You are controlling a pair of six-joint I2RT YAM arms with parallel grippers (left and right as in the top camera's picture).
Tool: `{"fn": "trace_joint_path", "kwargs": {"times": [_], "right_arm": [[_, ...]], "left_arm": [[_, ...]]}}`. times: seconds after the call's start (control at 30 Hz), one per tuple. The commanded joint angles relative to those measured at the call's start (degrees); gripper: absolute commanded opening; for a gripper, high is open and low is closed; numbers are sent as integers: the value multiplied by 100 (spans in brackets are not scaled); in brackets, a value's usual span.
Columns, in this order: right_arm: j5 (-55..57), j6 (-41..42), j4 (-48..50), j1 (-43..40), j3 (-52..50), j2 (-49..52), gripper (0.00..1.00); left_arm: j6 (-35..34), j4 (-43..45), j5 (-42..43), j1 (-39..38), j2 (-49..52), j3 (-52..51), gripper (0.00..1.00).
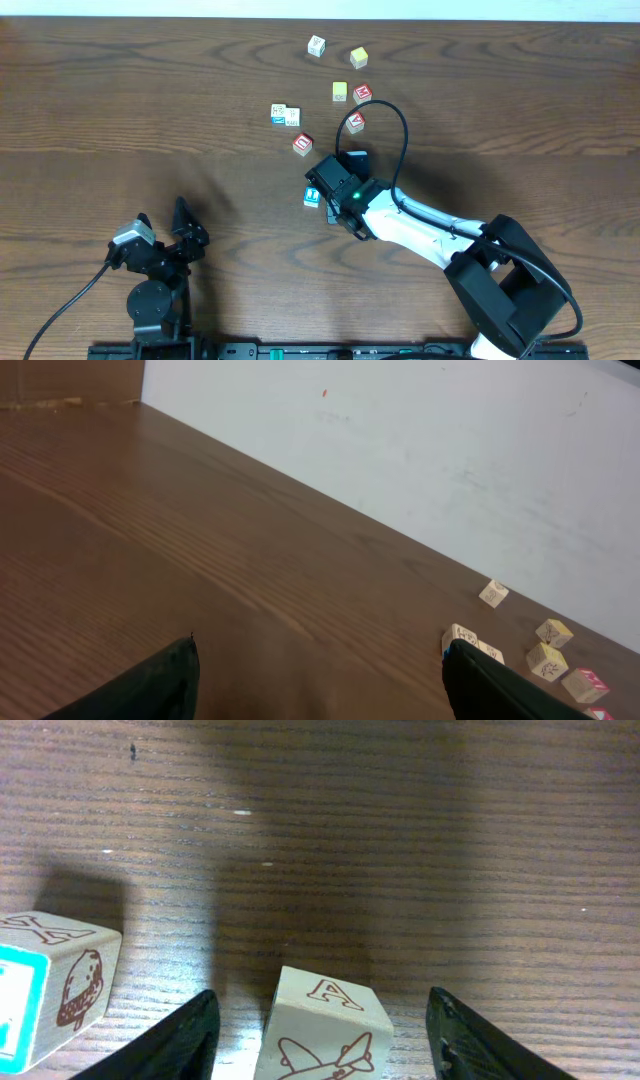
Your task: Lift 4 blocks
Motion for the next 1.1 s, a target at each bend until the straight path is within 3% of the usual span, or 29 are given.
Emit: {"fn": "trace_joint_path", "kwargs": {"times": [0.0,0.5,0.67,0.77,0.87,1.07], "right_arm": [[79,-92,11,-105,-31,26,64],[129,-1097,-647,-345,994,4,70],[-636,-1902,-540,-514,1298,4,70],[-1207,-1878,-402,-621,1309,7,65],[-1429,-1768,-326,-647,1309,15,71],[-1515,-1377,-151,-444,1309,15,72]], "left_arm": [[-46,-214,-52,-22,-31,-118,78],[-46,-214,-52,-22,-31,-118,78],[-46,-214,-52,-22,-31,-118,79],[-46,-214,-52,-22,-31,-118,78],[-46,-214,-52,-22,-31,-118,79],[-46,-214,-52,-22,-31,-118,78]]}}
